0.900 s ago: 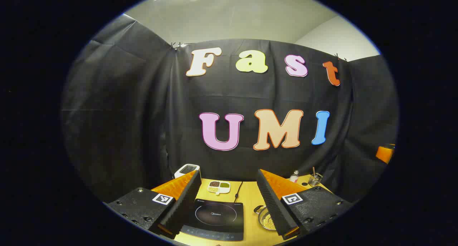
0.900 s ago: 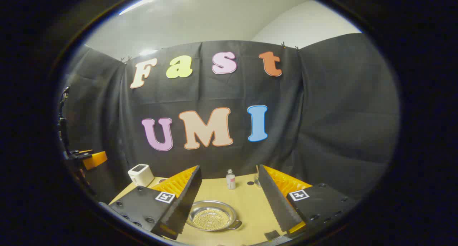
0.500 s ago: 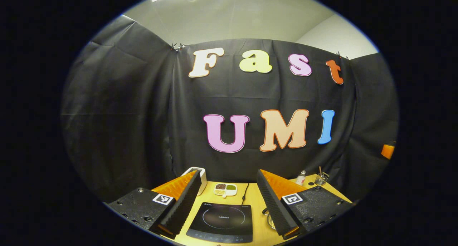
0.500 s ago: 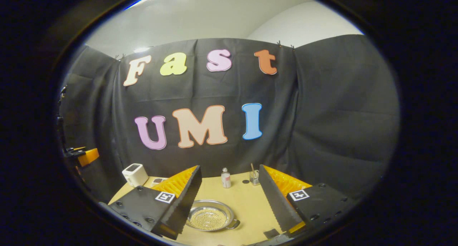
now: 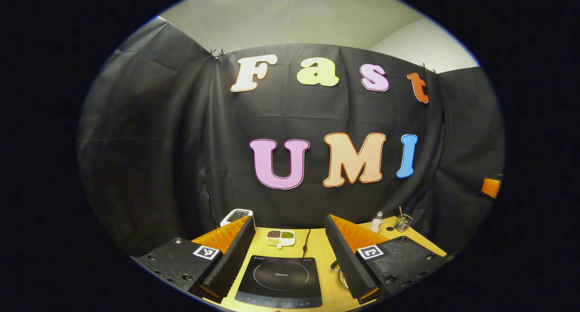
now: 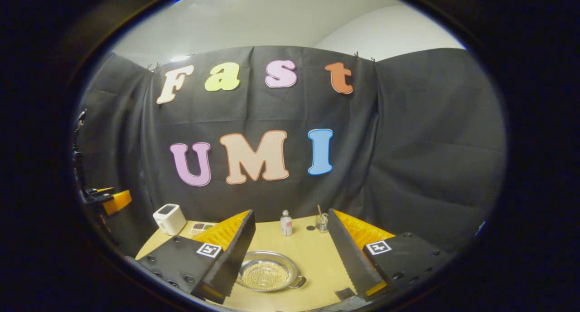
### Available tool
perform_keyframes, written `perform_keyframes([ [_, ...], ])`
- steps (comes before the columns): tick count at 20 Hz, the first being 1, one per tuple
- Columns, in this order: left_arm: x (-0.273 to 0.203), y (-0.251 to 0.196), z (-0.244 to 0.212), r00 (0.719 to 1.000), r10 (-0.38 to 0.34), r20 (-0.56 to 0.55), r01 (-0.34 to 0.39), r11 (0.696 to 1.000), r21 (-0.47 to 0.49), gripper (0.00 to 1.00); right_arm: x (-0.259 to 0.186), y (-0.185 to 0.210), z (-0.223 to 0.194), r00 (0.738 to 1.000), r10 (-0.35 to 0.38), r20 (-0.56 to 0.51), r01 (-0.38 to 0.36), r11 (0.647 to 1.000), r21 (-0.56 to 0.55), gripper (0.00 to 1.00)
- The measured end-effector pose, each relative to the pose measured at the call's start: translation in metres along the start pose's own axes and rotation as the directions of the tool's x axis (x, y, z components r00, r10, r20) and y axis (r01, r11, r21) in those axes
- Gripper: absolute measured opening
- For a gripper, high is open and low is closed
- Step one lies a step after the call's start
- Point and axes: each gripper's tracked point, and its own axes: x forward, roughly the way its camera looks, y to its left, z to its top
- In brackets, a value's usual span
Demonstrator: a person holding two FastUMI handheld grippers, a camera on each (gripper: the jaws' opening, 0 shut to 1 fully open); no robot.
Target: First push the handle of the pot to place it horizontally, then grasp the pot with both hands and set it on the induction cooktop.
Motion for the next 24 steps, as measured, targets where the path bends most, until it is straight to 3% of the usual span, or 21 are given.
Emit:
perform_keyframes([
  [11, 0.017, -0.018, -0.017, 0.998, -0.024, -0.058, 0.024, 1.0, -0.008, 0.95, 0.016, -0.023, -0.022, 0.997, -0.038, -0.062, 0.04, 0.999, 0.024, 0.93],
  [16, 0.02, -0.024, -0.026, 0.997, -0.011, -0.081, 0.009, 1.0, -0.018, 0.92, 0.033, -0.015, -0.03, 0.996, 0.016, -0.088, -0.014, 0.999, 0.029, 0.93],
  [17, 0.021, -0.025, -0.027, 0.997, -0.006, -0.082, 0.004, 1.0, -0.022, 0.95, 0.039, -0.014, -0.031, 0.996, 0.03, -0.088, -0.028, 0.999, 0.027, 0.93],
  [20, 0.024, -0.03, -0.028, 0.996, 0.006, -0.084, -0.009, 0.999, -0.035, 0.95, 0.049, -0.009, -0.033, 0.993, 0.063, -0.103, -0.063, 0.998, 0.006, 0.62],
  [21, 0.024, -0.031, -0.028, 0.996, 0.011, -0.087, -0.014, 0.999, -0.037, 0.92, 0.052, -0.009, -0.031, 0.992, 0.068, -0.102, -0.068, 0.998, 0.006, 0.57],
  [24, 0.023, -0.029, -0.03, 0.996, 0.022, -0.088, -0.026, 0.999, -0.041, 0.92, 0.059, -0.006, -0.029, 0.991, 0.086, -0.102, -0.085, 0.996, 0.005, 0.16],
])
